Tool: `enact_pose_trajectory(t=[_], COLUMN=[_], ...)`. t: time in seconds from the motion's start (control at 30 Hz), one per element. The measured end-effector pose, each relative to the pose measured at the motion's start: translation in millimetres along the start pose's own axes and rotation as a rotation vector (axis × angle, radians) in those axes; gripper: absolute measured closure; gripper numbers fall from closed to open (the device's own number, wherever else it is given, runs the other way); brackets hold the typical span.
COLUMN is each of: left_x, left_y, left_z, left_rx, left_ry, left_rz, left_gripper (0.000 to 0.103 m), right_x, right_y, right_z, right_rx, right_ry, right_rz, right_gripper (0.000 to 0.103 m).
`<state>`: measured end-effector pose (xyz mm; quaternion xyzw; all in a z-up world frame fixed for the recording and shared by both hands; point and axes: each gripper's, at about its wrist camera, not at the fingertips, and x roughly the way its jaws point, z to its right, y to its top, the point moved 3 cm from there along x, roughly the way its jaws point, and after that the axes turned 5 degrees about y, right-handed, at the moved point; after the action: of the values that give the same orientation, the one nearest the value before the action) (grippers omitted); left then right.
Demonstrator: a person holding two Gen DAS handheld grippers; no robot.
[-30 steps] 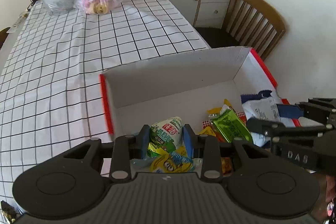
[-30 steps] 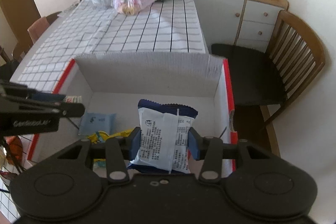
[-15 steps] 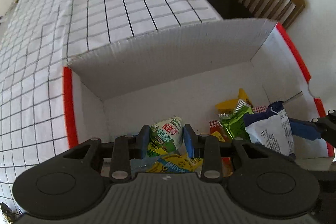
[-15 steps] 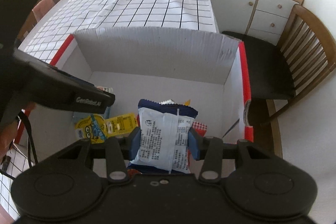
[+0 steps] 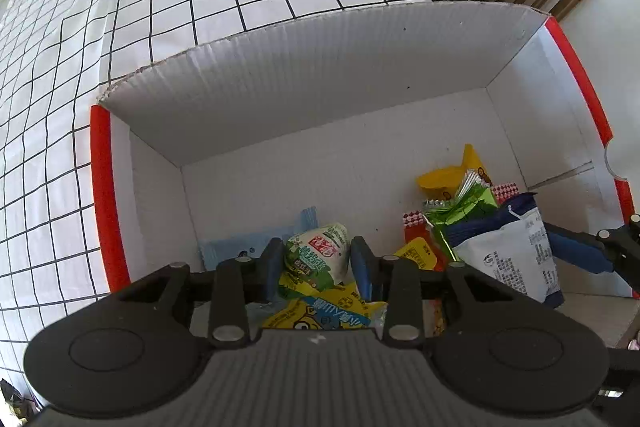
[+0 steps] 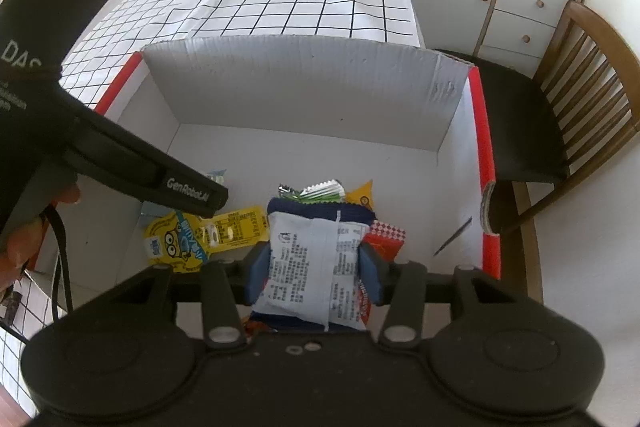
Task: Organize snacks
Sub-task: 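Carry drink pouch and white packet into the red box and release both, then withdraw both tools from the box back over the remaining snacks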
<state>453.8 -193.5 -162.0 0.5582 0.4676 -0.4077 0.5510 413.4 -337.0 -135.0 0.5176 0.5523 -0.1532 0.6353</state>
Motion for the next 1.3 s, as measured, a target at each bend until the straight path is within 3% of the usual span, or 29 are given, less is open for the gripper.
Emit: enact_pose_trajectory(t=[0.1, 0.23, 0.57, 0.63, 0.8, 1.13, 1.3], left_x=[1.4, -3.8, -45.5, -58.7, -90.8, -151.3, -173.7], left_y=[-0.4, 0.2, -15.1, -20.5, -37.8, -87.7, -118.7], left_z=[0.4, -0.8, -3.6, -5.9, -10.7, -40.0, -67.9], left_rx=[0.005, -0.008, -0.037, -0.049, -0.058, -0.100, -0.161], left_ry=[0.003, -0.012, -0.067, -0.086, -0.108, -0.081, -0.066], left_rz=[-0.007, 0.011, 0.139, 0.174, 0.262, 0.420, 0.474], left_gripper=[0.065, 0.044, 0.044, 0.042, 0.039, 0.032, 0.027], right_x=[-0.2, -1.8, -29.2, -37.4, -59.2, -94.1, -101.4], right_y=[-0.3, -0.9, -1.2, -1.4, -3.5, -5.5, -3.6], right_z=[1.4, 2.4, -1.2, -3.6, -12.4, -37.0, -63.9], right_rx=[0.017, 0.024, 0.035, 0.041, 0.028, -0.019, -0.062], right_ry=[0.003, -0.001, 0.016, 0.024, 0.063, 0.140, 0.198], right_rz=[0.001, 0.005, 0.071, 0.094, 0.148, 0.231, 0.252], right_gripper=[0.053, 0.047, 0.037, 0.029, 0.022, 0.006, 0.004])
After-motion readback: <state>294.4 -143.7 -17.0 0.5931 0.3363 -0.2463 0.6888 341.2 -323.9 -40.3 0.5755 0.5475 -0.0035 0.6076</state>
